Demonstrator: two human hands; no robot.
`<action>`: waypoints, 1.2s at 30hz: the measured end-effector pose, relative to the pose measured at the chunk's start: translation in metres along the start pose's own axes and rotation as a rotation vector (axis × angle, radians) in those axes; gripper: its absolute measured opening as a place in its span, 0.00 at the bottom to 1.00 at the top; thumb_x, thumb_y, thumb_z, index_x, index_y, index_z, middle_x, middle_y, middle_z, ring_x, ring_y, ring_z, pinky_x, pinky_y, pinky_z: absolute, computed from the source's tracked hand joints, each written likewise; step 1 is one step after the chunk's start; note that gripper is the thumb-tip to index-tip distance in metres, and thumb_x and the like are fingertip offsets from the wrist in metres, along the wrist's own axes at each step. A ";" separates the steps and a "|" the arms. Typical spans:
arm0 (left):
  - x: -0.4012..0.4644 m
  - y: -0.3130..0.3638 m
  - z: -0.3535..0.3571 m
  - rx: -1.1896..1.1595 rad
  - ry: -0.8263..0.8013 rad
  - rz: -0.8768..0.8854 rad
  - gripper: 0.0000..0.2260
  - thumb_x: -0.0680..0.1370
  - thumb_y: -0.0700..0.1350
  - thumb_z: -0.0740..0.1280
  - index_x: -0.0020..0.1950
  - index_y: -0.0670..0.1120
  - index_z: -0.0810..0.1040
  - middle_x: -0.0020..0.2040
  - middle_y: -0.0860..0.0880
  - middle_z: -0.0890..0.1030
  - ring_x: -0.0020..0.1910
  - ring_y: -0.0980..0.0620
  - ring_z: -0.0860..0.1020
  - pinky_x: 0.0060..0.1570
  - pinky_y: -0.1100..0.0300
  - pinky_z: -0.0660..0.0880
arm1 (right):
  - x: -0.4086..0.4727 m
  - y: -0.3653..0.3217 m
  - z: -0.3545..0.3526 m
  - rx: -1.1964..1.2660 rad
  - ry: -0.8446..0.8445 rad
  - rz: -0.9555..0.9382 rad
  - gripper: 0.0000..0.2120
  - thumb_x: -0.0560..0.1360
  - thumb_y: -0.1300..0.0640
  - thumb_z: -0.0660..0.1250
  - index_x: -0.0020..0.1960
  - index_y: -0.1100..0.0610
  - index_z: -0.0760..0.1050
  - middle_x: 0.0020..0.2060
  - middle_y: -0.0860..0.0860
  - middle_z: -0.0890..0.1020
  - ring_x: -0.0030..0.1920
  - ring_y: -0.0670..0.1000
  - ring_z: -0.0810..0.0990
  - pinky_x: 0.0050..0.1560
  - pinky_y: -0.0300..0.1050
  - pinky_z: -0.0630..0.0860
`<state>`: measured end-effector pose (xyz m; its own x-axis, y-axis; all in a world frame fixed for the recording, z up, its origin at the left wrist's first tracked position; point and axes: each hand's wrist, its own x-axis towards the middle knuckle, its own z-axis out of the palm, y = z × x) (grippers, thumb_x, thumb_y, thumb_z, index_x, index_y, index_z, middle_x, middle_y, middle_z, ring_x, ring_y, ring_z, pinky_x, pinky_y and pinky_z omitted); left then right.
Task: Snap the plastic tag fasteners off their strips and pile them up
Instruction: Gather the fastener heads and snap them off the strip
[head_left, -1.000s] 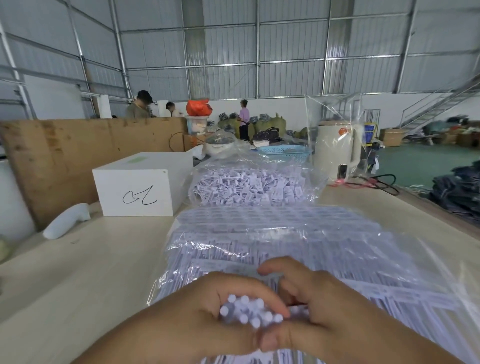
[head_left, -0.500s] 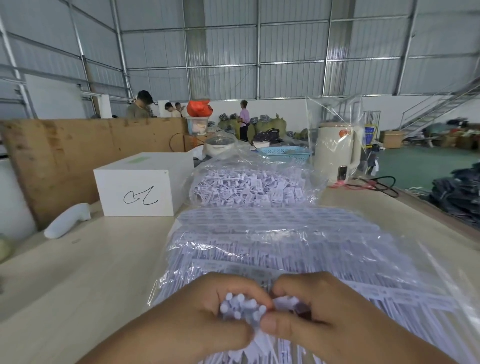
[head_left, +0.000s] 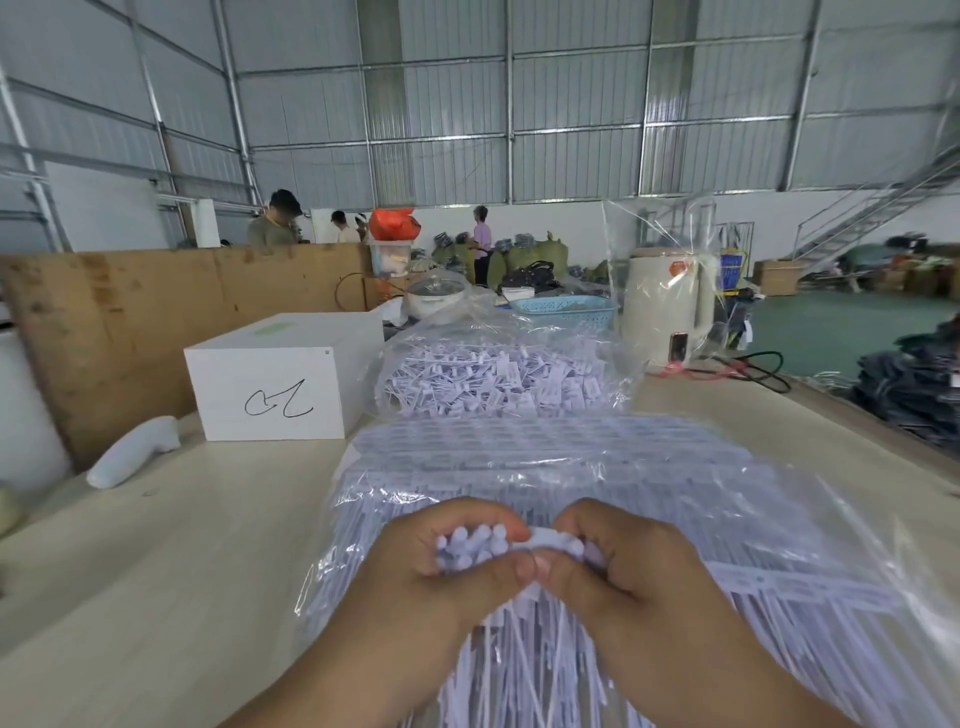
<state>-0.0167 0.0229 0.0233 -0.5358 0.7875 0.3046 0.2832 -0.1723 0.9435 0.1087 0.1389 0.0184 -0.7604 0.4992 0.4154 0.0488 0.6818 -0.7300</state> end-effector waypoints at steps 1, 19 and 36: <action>0.000 0.002 0.001 -0.007 0.034 0.002 0.07 0.62 0.46 0.75 0.38 0.49 0.85 0.34 0.46 0.82 0.34 0.52 0.79 0.34 0.63 0.74 | 0.000 -0.001 0.002 0.024 0.022 -0.003 0.10 0.75 0.51 0.68 0.37 0.48 0.73 0.22 0.43 0.72 0.24 0.43 0.67 0.27 0.35 0.63; -0.005 0.008 0.011 -0.188 0.249 -0.128 0.06 0.63 0.39 0.77 0.32 0.49 0.85 0.27 0.54 0.78 0.26 0.59 0.76 0.25 0.71 0.71 | 0.007 0.004 0.009 0.104 0.338 -0.025 0.10 0.75 0.56 0.68 0.42 0.42 0.72 0.22 0.46 0.74 0.21 0.43 0.68 0.25 0.33 0.64; -0.001 0.003 -0.010 -0.067 -0.125 -0.060 0.08 0.67 0.42 0.78 0.43 0.49 0.83 0.40 0.45 0.82 0.37 0.52 0.80 0.33 0.57 0.78 | 0.002 0.005 0.013 0.157 -0.012 -0.080 0.12 0.72 0.42 0.63 0.55 0.33 0.70 0.41 0.37 0.81 0.39 0.41 0.80 0.44 0.37 0.75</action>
<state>-0.0230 0.0151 0.0274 -0.4455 0.8645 0.2327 0.1979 -0.1584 0.9673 0.0991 0.1360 0.0087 -0.7654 0.4400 0.4696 -0.1127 0.6267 -0.7710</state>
